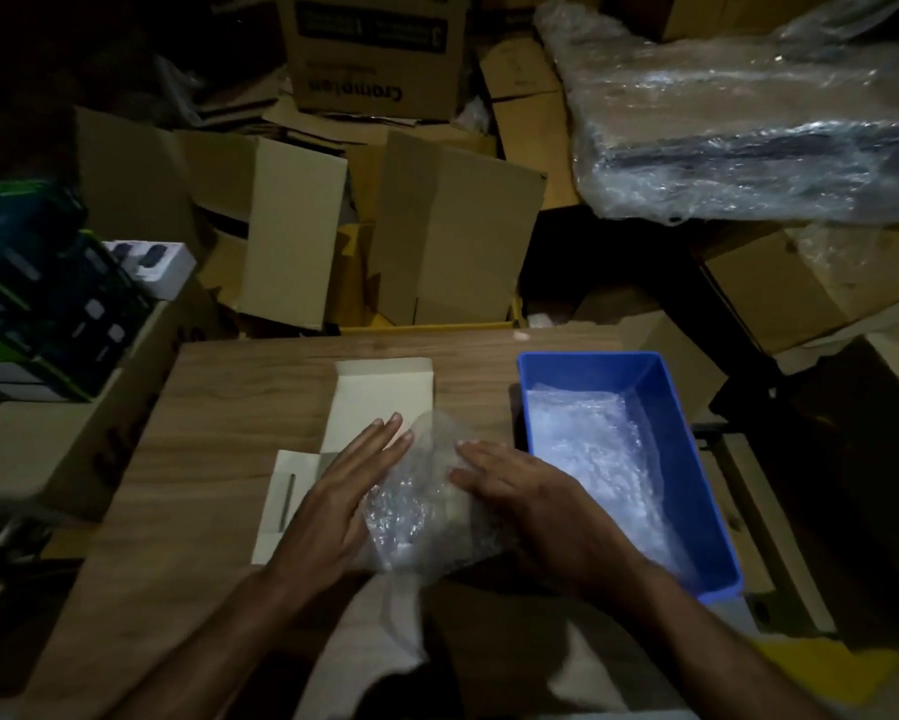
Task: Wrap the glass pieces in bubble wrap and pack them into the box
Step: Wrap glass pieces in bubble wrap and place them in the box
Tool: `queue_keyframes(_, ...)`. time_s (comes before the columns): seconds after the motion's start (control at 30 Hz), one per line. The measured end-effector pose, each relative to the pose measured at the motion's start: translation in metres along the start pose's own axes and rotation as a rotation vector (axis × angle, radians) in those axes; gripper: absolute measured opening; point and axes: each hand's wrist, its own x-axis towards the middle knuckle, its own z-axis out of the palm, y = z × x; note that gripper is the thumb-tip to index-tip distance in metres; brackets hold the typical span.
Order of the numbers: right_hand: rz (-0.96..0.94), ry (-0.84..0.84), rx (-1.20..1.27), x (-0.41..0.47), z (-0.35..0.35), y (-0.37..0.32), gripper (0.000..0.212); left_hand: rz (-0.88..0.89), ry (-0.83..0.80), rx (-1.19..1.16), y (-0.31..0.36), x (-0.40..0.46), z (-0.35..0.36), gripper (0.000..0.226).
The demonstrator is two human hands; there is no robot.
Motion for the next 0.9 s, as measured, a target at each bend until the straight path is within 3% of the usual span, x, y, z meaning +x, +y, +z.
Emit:
queue_keyframes(0.1,0.048,-0.011,0.131,0.023,0.007,-0.018,0.070,-0.043,0.045,-0.212,-0.007,-0.018,-0.016,0.062)
queue_keyframes(0.2,0.139,0.062,0.321,0.055,0.019,-0.030,0.043,-0.255,0.127,-0.579,-0.006,-0.027,-0.031,0.040)
queue_keyframes(0.3,0.631,0.131,1.017,0.089,0.026,-0.037,0.018,-0.499,0.280,-0.753,-0.009,-0.026,-0.043,0.035)
queue_keyframes(0.4,0.817,0.121,1.839,0.099,0.044,-0.047,0.047,-0.702,0.305,-0.844,-0.015,-0.027,-0.049,0.041)
queue_keyframes(0.47,0.876,0.203,2.091,0.097,0.064,-0.060,0.067,-0.860,0.229,-0.934,-0.022,-0.030,-0.053,0.034)
queue_keyframes(0.53,0.982,0.181,2.017,0.090,0.087,-0.077,0.089,-1.020,0.203,-1.026,-0.029,-0.033,-0.054,0.039)
queue_keyframes(0.63,0.977,0.081,1.633,0.087,0.109,-0.097,0.082,-1.091,0.239,-1.033,-0.038,-0.041,-0.050,0.036)
queue_keyframes(0.7,0.926,0.068,1.357,0.094,0.109,-0.109,0.087,-1.016,0.254,-0.912,-0.039,-0.048,-0.052,0.036)
queue_keyframes(0.8,1.052,0.159,1.103,0.107,0.107,-0.117,0.111,-0.811,0.260,-0.763,-0.043,-0.059,-0.059,0.044)
queue_keyframes(0.9,1.048,0.253,1.008,0.109,0.117,-0.119,0.073,-0.805,0.221,-0.783,-0.046,-0.060,-0.066,0.045)
